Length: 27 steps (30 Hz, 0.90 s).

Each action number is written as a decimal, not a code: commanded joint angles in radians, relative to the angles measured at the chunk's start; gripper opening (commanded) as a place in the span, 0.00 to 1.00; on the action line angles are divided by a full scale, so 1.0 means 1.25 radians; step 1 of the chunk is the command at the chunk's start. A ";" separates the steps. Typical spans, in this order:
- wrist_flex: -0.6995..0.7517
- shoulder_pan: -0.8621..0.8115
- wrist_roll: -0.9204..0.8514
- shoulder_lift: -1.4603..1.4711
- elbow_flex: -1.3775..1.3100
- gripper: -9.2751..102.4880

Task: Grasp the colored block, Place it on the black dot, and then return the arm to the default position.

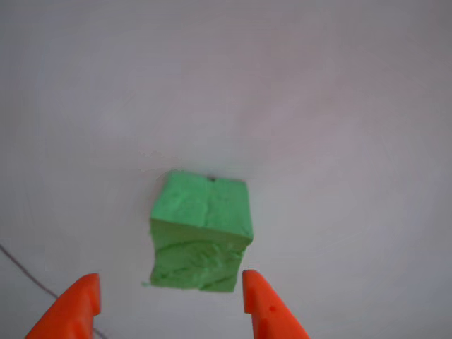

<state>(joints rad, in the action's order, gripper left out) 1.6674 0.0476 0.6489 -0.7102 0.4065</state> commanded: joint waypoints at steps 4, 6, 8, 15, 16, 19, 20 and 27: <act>0.015 -0.007 -0.026 -0.059 -0.021 0.35; 0.034 -0.002 -0.034 -0.085 -0.018 0.37; 0.050 0.006 -0.049 -0.119 0.000 0.38; 0.015 0.047 -0.148 -0.350 0.331 0.32; -0.021 0.047 -0.161 -0.398 0.409 0.21; -0.139 0.040 -0.178 -0.553 0.652 0.08; -0.177 0.036 -0.185 -0.600 0.722 0.08; -0.387 0.001 -0.286 -0.900 1.086 0.08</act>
<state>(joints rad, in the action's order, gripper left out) 1.2655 0.0522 0.3513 -1.6997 1.6260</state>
